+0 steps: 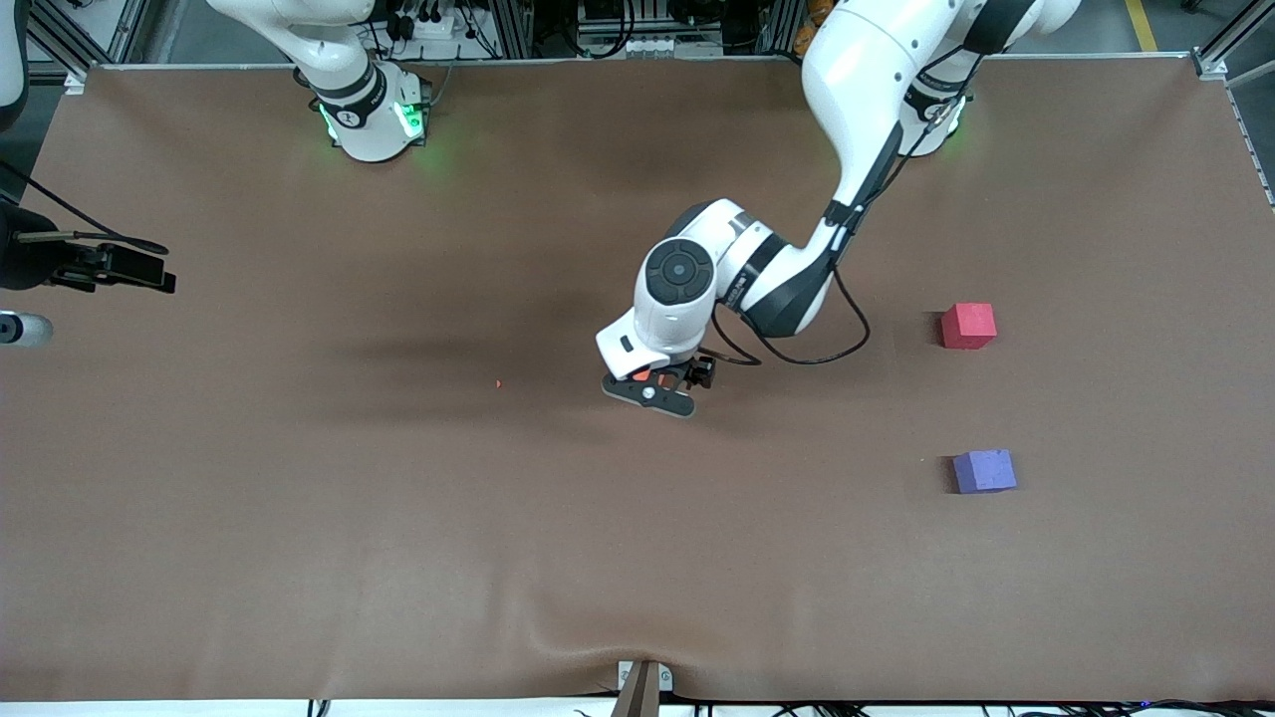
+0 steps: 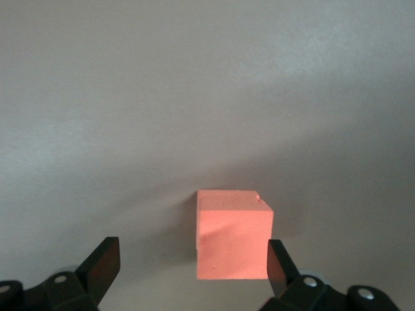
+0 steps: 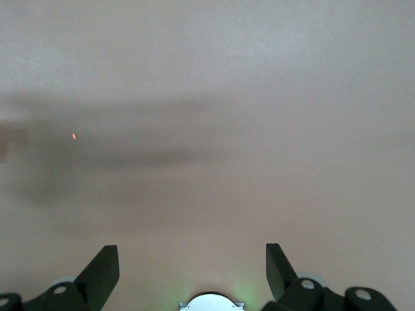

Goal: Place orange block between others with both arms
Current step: 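Grasp the orange cube with the left gripper while the right gripper withdraws, then carry the orange cube with the left gripper toward the pink and purple cubes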

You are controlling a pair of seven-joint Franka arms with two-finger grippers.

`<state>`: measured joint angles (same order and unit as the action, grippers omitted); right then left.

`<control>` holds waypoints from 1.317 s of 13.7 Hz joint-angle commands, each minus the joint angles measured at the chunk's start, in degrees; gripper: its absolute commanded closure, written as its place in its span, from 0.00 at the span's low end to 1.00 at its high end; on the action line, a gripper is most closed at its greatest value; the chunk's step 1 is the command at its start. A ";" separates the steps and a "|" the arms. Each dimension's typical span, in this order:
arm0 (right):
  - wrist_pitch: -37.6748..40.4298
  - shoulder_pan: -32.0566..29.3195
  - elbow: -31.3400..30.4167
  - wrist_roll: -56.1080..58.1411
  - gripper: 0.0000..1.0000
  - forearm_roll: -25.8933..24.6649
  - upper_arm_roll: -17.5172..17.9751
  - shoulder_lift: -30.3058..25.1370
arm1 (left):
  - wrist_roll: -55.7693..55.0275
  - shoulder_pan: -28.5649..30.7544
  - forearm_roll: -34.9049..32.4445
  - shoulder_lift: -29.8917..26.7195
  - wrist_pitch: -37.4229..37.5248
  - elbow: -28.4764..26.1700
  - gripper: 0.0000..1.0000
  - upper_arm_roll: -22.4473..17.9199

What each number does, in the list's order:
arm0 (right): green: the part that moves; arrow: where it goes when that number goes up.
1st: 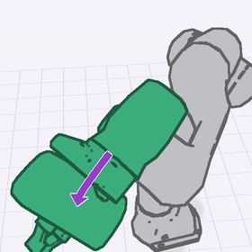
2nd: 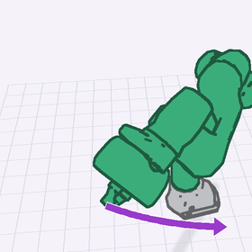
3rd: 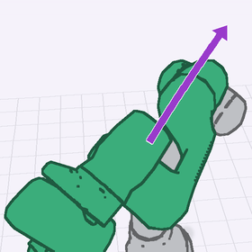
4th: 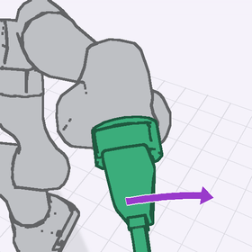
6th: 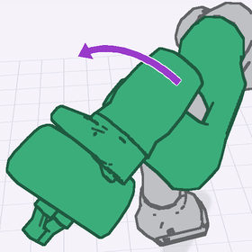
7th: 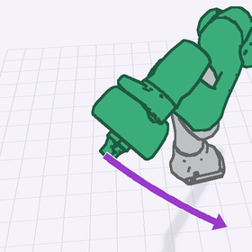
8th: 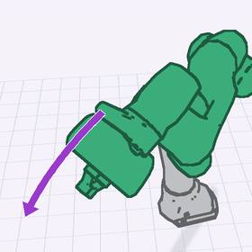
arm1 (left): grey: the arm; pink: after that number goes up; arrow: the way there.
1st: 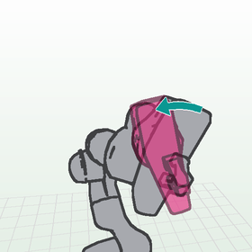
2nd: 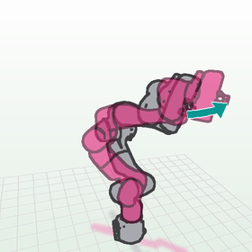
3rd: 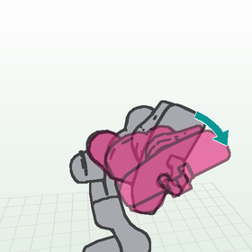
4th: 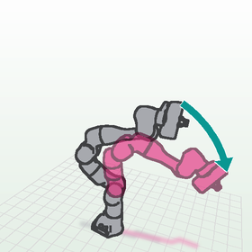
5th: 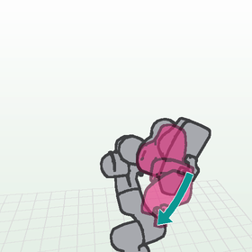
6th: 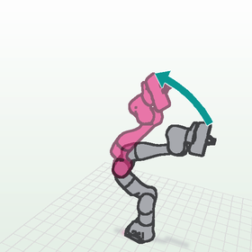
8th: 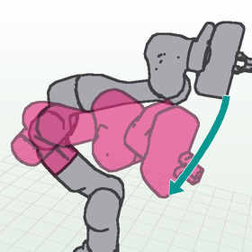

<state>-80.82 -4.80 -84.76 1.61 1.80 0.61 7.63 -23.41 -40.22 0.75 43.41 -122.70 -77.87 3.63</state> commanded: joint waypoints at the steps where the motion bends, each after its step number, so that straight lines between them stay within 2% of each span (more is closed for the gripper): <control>1: -0.56 1.45 -1.11 -0.91 0.00 -1.27 -1.83 -1.21 | 1.35 -1.43 -0.23 2.55 -0.08 2.81 0.00 -0.20; 3: -0.65 2.94 -1.11 -0.47 0.00 -1.27 -3.94 -1.39 | 2.13 -2.05 -0.31 3.43 -0.34 2.99 0.00 -0.20; 11: 0.14 4.35 0.30 -0.82 0.00 -0.83 -3.59 -0.95 | -0.94 -3.99 -0.05 7.30 -2.46 2.73 0.00 -0.38; 12: 0.40 5.66 0.21 -0.73 0.00 -1.09 -3.59 -1.04 | -0.94 -4.16 -0.22 7.48 -2.46 2.64 0.16 -0.38; 13: 0.58 6.02 0.21 -0.73 0.00 -1.27 -3.68 -1.04 | -1.11 -4.34 -0.31 7.48 -2.46 2.55 0.43 -0.38; 15: 0.93 5.76 0.21 -0.82 0.00 -0.92 -3.68 -1.04 | -1.38 -4.43 -0.66 7.31 -2.37 2.55 0.90 -0.55; 16: 1.19 5.94 0.21 -0.73 0.00 -0.92 -3.68 -0.95 | -1.55 -4.34 -0.32 6.78 -2.28 2.55 1.00 -0.73; 18: 1.28 6.03 0.21 -0.65 0.00 -1.01 -3.68 -0.95 | -4.43 -3.56 -0.66 4.94 -1.49 2.38 1.00 -1.17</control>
<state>-80.14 0.62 -84.38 1.36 1.68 -2.63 7.57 -24.80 -44.05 0.75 50.16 -124.96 -75.76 3.25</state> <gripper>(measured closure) 0.000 0.423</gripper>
